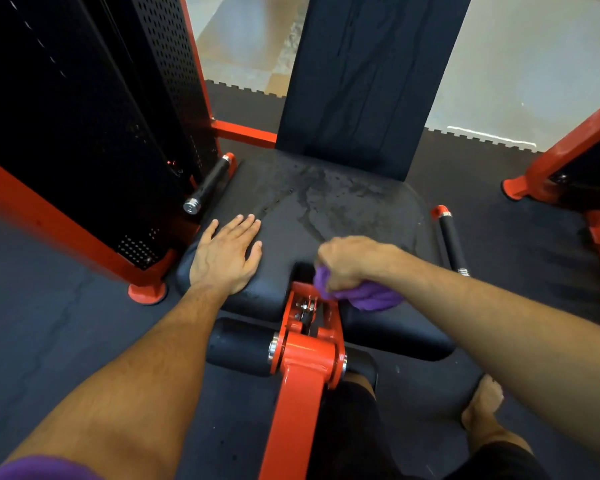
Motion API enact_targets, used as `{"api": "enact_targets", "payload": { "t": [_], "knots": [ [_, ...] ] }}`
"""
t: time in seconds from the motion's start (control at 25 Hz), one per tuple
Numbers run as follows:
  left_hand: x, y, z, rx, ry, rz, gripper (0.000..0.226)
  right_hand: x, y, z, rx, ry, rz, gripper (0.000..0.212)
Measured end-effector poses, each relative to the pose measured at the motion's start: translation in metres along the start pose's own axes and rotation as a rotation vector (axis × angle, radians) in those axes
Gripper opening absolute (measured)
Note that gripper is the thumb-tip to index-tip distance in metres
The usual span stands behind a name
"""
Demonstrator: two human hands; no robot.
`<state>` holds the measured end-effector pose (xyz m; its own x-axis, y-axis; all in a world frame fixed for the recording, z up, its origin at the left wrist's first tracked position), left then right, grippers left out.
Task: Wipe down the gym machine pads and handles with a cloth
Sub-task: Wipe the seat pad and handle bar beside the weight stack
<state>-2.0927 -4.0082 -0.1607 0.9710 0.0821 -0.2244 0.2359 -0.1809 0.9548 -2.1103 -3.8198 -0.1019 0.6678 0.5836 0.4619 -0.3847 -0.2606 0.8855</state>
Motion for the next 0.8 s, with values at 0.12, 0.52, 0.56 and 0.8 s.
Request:
{"api": "enact_targets", "payload": {
  "t": [0.12,0.52,0.56,0.8],
  "knots": [
    [0.001,0.0,0.002,0.009,0.004,-0.015,0.061,0.002,0.004,0.012,0.014,0.135,-0.238,0.025],
    [0.001,0.001,0.002,0.009,-0.004,-0.02,0.06,0.014,-0.043,0.032,-0.065,0.059,0.515,0.017],
    [0.001,0.0,0.002,0.015,-0.004,-0.016,0.06,0.013,-0.038,0.026,-0.143,0.033,0.487,0.017],
    [0.0,-0.001,0.001,0.003,-0.006,0.002,0.06,0.01,-0.022,-0.024,-0.611,-0.562,-0.317,0.025]
  ]
}}
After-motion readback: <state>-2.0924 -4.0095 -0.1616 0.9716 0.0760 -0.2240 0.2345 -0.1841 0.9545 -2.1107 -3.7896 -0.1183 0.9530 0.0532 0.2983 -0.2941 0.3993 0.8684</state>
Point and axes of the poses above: each hand's wrist, its own x-axis away from the middle knuckle, its own y-axis out of the back of the hand, z = x × y, the point moved 9 cm from there along -x, towards the middle knuckle, and after that the axes turned 10 degrees about -z, right-handed, at the moved point
